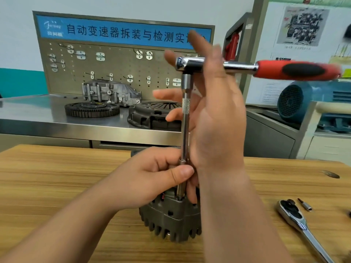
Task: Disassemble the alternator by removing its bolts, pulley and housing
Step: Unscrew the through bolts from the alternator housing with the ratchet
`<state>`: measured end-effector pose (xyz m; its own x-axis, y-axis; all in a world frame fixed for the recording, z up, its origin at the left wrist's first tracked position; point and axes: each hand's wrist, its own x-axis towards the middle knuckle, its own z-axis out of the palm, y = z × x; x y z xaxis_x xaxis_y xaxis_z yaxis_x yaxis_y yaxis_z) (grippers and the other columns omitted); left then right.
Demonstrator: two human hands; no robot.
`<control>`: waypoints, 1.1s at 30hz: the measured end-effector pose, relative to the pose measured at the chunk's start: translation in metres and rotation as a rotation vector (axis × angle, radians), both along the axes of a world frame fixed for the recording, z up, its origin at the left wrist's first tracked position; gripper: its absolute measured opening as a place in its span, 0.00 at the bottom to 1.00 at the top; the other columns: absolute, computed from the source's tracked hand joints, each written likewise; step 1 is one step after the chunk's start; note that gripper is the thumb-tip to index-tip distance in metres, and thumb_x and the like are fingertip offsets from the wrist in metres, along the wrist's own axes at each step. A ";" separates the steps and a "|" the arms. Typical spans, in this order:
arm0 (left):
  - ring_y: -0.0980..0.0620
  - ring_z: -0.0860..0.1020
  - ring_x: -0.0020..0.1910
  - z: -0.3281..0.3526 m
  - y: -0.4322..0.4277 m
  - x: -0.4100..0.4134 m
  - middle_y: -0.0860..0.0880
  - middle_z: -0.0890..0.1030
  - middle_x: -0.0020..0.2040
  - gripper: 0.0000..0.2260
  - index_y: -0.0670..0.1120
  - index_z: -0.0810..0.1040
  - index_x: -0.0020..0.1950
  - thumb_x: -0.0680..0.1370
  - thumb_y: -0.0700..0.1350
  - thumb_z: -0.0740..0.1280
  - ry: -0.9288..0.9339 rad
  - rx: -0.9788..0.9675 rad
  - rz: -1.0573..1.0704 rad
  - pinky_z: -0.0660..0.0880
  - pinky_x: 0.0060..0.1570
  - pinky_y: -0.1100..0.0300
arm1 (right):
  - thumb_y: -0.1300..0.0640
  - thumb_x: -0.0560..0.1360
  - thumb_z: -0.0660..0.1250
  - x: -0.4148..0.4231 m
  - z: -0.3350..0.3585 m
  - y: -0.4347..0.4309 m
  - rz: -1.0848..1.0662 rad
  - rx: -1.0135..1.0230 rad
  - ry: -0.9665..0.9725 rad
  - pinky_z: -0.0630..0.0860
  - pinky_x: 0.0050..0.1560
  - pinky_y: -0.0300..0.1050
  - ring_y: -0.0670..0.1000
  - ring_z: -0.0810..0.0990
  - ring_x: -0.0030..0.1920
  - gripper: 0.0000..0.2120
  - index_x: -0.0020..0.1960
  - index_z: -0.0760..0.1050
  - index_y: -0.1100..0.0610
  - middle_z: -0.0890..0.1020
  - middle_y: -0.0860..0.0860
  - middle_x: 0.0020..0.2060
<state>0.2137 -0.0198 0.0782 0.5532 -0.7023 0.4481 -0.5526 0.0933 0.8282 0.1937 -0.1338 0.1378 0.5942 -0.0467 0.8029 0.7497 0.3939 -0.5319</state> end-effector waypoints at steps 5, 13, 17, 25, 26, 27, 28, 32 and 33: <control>0.38 0.81 0.45 -0.002 0.000 0.002 0.31 0.80 0.44 0.17 0.31 0.77 0.52 0.77 0.45 0.61 -0.034 0.006 0.006 0.78 0.48 0.61 | 0.60 0.81 0.58 -0.002 0.001 0.002 -0.133 -0.026 -0.176 0.74 0.27 0.36 0.52 0.82 0.40 0.17 0.68 0.71 0.61 0.78 0.57 0.62; 0.49 0.82 0.44 0.000 0.000 0.000 0.36 0.81 0.44 0.17 0.32 0.77 0.51 0.79 0.48 0.63 -0.007 -0.033 -0.049 0.77 0.47 0.63 | 0.44 0.82 0.44 0.004 -0.001 -0.003 0.184 0.052 0.105 0.74 0.25 0.37 0.53 0.82 0.31 0.24 0.69 0.67 0.56 0.84 0.55 0.52; 0.51 0.81 0.41 0.000 -0.001 -0.001 0.40 0.81 0.41 0.13 0.35 0.77 0.47 0.80 0.45 0.63 0.034 -0.032 -0.036 0.78 0.45 0.63 | 0.44 0.83 0.45 0.005 -0.002 -0.003 0.157 0.053 0.150 0.73 0.25 0.37 0.52 0.81 0.29 0.23 0.67 0.68 0.55 0.85 0.57 0.48; 0.35 0.80 0.46 -0.005 0.000 0.003 0.31 0.80 0.45 0.16 0.34 0.76 0.51 0.78 0.48 0.63 -0.003 -0.007 0.043 0.78 0.49 0.56 | 0.58 0.79 0.59 -0.007 0.002 0.004 -0.130 0.004 -0.112 0.72 0.26 0.35 0.51 0.82 0.35 0.11 0.59 0.75 0.52 0.81 0.49 0.45; 0.36 0.80 0.47 -0.004 0.000 0.002 0.32 0.80 0.45 0.16 0.36 0.76 0.52 0.78 0.50 0.64 -0.011 -0.010 0.040 0.79 0.50 0.57 | 0.57 0.80 0.58 -0.007 0.002 0.005 -0.094 0.002 -0.093 0.72 0.26 0.35 0.52 0.82 0.34 0.14 0.63 0.75 0.54 0.81 0.51 0.48; 0.36 0.80 0.47 -0.003 0.000 0.001 0.33 0.80 0.45 0.18 0.38 0.76 0.54 0.77 0.53 0.65 -0.018 -0.014 0.031 0.78 0.50 0.58 | 0.55 0.80 0.57 -0.006 0.001 0.005 -0.051 -0.001 -0.068 0.72 0.26 0.36 0.52 0.82 0.34 0.16 0.66 0.73 0.55 0.81 0.54 0.52; 0.37 0.80 0.47 -0.003 0.001 0.000 0.34 0.80 0.45 0.19 0.39 0.77 0.54 0.77 0.55 0.66 -0.015 -0.018 0.029 0.79 0.50 0.58 | 0.53 0.81 0.54 -0.006 0.001 0.004 -0.003 0.000 -0.038 0.72 0.25 0.36 0.53 0.82 0.33 0.18 0.68 0.71 0.55 0.81 0.55 0.55; 0.42 0.80 0.46 -0.005 -0.005 -0.003 0.40 0.81 0.45 0.15 0.40 0.80 0.47 0.73 0.52 0.67 -0.184 0.024 0.230 0.77 0.50 0.47 | 0.45 0.83 0.47 -0.001 0.002 -0.003 0.201 0.025 0.128 0.72 0.25 0.37 0.52 0.81 0.29 0.22 0.67 0.70 0.55 0.84 0.55 0.47; 0.46 0.79 0.46 -0.007 -0.008 -0.005 0.44 0.81 0.43 0.14 0.40 0.80 0.43 0.72 0.52 0.65 -0.300 0.070 0.322 0.76 0.49 0.49 | 0.44 0.83 0.46 0.000 0.002 -0.005 0.248 0.027 0.167 0.72 0.25 0.36 0.52 0.81 0.29 0.23 0.66 0.70 0.55 0.85 0.54 0.44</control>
